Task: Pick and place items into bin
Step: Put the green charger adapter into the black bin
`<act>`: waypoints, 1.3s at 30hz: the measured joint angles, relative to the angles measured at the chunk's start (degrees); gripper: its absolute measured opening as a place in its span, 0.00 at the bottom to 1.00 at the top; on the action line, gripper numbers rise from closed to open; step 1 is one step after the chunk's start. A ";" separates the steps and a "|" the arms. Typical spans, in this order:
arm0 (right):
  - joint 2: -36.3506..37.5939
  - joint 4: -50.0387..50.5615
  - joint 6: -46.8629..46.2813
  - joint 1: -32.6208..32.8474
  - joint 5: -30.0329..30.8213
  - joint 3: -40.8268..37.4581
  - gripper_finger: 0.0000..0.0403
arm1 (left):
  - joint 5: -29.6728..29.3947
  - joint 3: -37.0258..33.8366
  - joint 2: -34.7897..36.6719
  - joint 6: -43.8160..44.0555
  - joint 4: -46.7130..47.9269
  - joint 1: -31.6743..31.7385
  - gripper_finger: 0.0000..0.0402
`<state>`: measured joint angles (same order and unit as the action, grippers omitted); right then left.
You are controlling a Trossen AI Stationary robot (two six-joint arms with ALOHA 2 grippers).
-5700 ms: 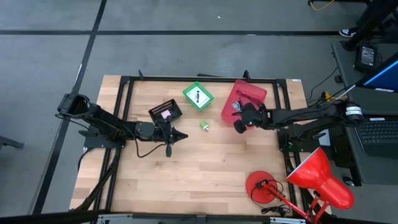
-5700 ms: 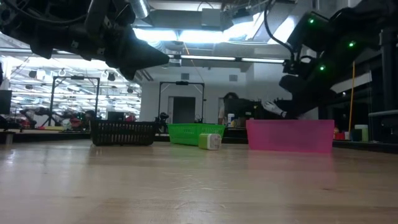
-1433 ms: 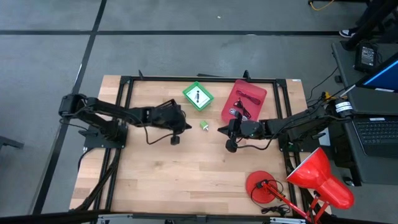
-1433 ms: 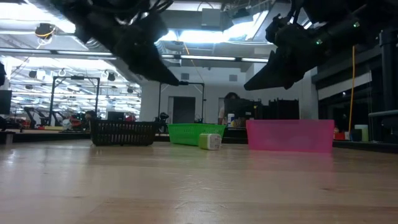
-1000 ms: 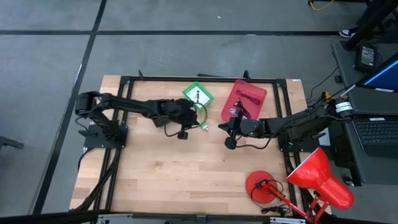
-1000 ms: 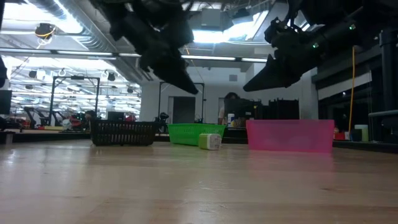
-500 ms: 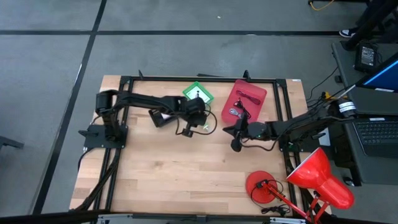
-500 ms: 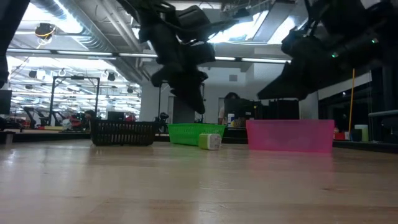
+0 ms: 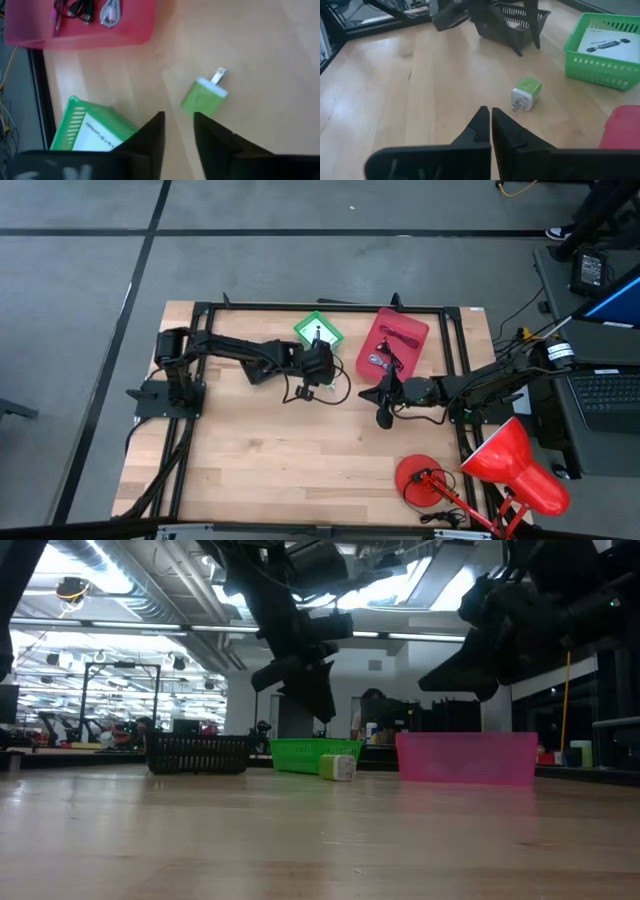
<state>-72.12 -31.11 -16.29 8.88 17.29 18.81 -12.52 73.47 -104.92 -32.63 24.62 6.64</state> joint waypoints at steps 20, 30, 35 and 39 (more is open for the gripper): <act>0.00 -2.55 5.06 -0.02 -1.06 0.00 0.00 | -8.49 0.00 0.04 0.70 -3.68 -4.07 0.52; 0.00 -3.96 6.47 -0.09 -1.06 0.00 0.00 | -8.50 0.00 0.09 1.11 -7.04 -4.07 0.52; 0.00 -3.91 6.43 -0.09 -1.06 0.00 0.00 | -8.49 0.00 0.08 4.07 -6.48 -4.07 0.55; 0.00 -3.89 6.38 -0.09 -1.06 0.00 0.00 | -8.46 0.00 0.09 4.75 -6.45 -4.13 0.59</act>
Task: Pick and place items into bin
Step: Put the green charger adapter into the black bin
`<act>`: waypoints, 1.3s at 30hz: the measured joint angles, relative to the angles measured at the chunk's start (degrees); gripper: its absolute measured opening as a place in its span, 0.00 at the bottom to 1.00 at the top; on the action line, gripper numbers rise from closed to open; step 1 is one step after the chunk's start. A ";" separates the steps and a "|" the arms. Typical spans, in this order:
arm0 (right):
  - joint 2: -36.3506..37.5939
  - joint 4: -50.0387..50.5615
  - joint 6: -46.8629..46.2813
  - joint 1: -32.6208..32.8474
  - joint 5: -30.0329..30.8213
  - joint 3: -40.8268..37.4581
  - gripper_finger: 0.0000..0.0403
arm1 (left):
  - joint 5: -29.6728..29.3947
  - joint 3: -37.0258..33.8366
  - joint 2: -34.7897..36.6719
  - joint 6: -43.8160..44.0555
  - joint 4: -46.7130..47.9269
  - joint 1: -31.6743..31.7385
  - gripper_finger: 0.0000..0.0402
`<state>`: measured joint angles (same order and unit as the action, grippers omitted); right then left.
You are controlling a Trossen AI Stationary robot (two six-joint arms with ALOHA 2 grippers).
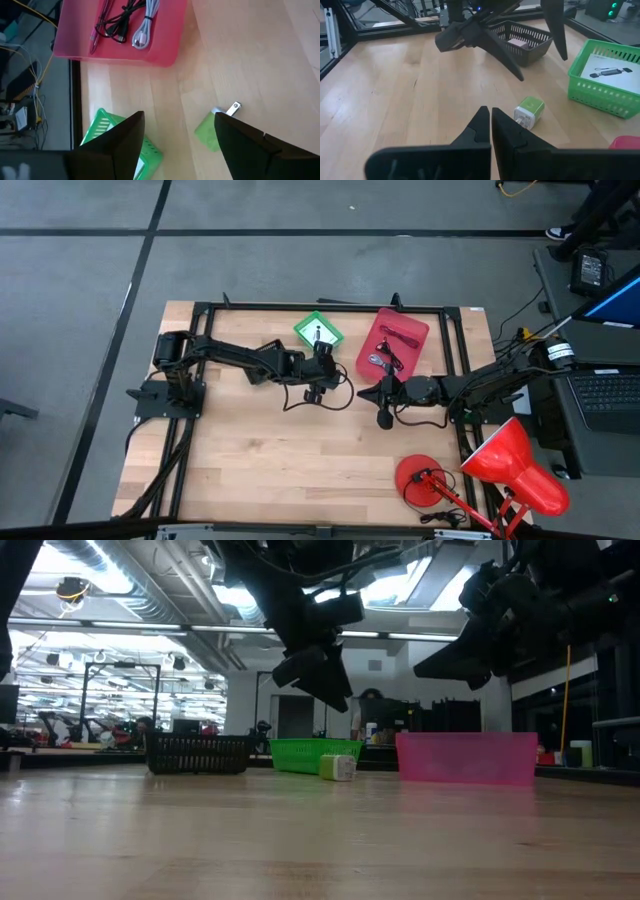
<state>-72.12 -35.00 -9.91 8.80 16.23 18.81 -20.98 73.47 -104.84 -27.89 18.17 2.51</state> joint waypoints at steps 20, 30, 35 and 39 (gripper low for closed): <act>0.00 0.04 -0.09 0.00 0.00 0.02 0.00 | 7.45 0.12 -0.02 3.38 0.28 -0.09 0.61; 0.00 -0.12 1.50 0.00 0.00 0.02 0.00 | 12.10 3.58 -0.55 1.58 8.95 2.63 0.61; 0.00 -0.20 2.63 -0.88 0.02 0.04 0.00 | 14.25 3.63 -1.39 0.52 9.33 3.32 0.61; 0.00 -0.22 2.71 -1.60 0.02 0.04 0.00 | 14.50 3.60 -3.12 -2.01 8.70 3.25 0.61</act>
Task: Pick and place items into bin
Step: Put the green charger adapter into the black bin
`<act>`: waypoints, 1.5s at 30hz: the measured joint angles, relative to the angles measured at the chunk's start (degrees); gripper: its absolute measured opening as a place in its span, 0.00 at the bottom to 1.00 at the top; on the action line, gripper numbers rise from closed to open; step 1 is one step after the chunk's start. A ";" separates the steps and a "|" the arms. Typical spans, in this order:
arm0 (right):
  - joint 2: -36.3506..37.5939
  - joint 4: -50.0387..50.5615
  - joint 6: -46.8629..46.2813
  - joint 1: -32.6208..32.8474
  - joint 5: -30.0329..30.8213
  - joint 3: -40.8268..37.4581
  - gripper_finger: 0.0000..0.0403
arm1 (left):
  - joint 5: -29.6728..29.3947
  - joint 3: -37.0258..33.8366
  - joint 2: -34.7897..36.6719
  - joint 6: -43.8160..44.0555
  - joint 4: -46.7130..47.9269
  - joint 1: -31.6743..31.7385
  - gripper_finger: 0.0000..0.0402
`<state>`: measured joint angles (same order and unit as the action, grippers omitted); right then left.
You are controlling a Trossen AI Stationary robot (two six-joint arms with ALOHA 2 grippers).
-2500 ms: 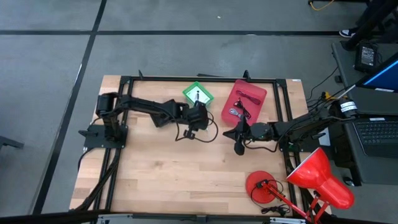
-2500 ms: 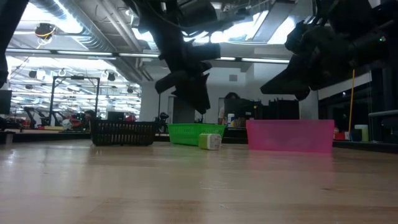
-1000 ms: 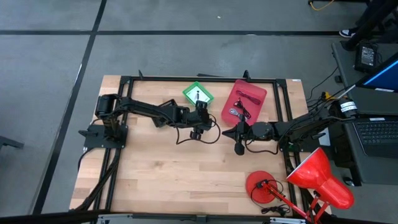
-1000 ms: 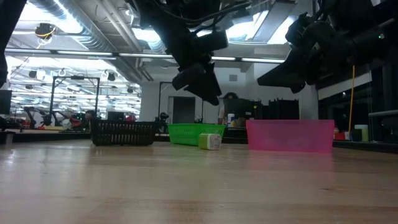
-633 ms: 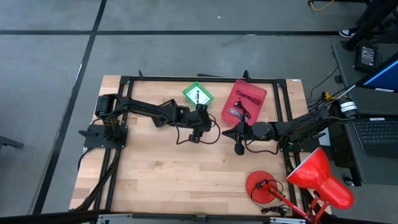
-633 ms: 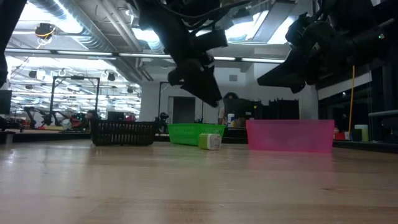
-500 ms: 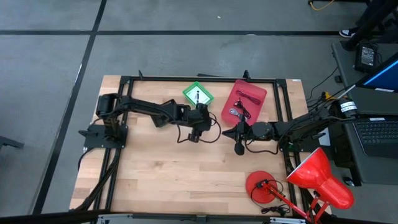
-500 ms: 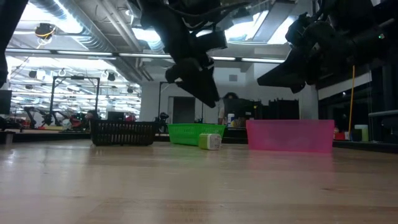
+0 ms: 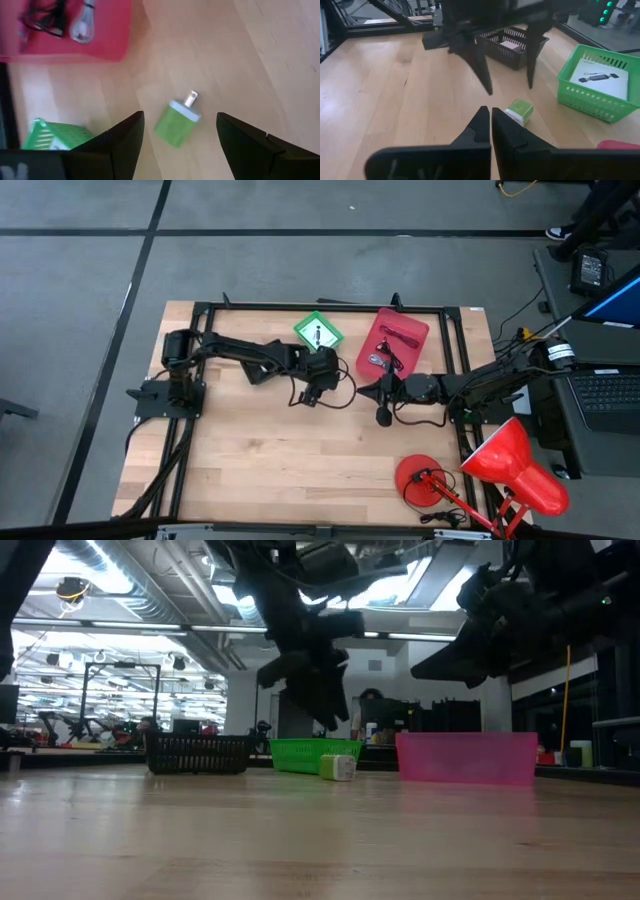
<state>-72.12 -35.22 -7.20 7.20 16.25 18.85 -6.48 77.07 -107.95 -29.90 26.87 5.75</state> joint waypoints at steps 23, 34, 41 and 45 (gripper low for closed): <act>-0.02 -0.22 0.02 -0.34 -0.02 0.04 0.00 | -2.78 -0.10 -7.64 -1.91 -2.51 0.09 0.61; -0.02 -0.22 0.02 -0.34 -0.02 0.02 0.00 | -1.06 -0.10 -7.64 1.97 -2.23 -0.02 0.61; -0.02 -0.22 0.00 -0.34 -0.02 0.02 0.00 | 1.51 -0.10 -7.64 6.70 -2.66 -0.02 0.61; -0.02 -0.23 0.00 -0.32 -0.02 0.00 0.00 | 1.49 -0.10 -7.64 6.72 -2.58 -0.02 0.59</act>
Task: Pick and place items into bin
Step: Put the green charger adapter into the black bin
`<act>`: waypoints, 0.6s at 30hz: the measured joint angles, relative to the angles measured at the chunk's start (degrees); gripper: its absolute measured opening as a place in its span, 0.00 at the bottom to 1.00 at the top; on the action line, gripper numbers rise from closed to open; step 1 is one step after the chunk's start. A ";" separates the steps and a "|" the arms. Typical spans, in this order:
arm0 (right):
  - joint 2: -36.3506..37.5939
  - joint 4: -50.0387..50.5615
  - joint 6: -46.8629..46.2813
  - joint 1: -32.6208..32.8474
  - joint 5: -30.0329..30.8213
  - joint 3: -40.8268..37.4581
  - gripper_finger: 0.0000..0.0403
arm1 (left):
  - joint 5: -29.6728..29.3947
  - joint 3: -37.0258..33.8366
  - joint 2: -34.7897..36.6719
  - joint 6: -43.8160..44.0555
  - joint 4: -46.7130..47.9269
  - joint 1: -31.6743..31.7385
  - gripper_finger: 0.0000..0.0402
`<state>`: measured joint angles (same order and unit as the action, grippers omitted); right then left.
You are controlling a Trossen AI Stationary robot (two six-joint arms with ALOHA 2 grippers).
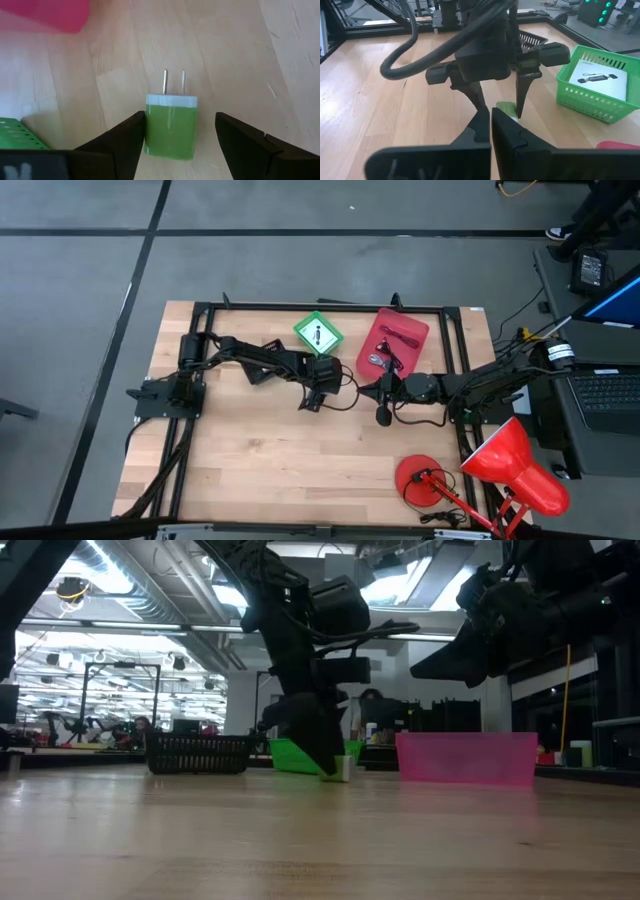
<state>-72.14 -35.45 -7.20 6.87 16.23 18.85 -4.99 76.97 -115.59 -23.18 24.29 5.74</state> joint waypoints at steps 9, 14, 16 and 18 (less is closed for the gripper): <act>0.00 -0.03 -0.14 0.02 0.00 0.00 0.00 | -5.66 0.00 0.04 0.09 3.51 0.02 0.42; 0.00 -0.03 -0.41 0.02 0.00 -0.02 0.00 | -3.72 0.02 0.09 1.64 2.92 0.02 0.36; 0.00 -0.03 -1.27 0.00 0.00 -0.02 0.00 | -2.24 0.02 0.09 1.61 2.82 0.02 0.38; 0.00 -0.04 -1.55 0.00 0.00 -0.02 0.00 | -1.28 0.02 0.09 1.62 2.80 -0.14 0.42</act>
<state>-72.14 -35.49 -8.75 6.87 16.23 18.83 -6.28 76.99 -115.50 -21.56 27.09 5.60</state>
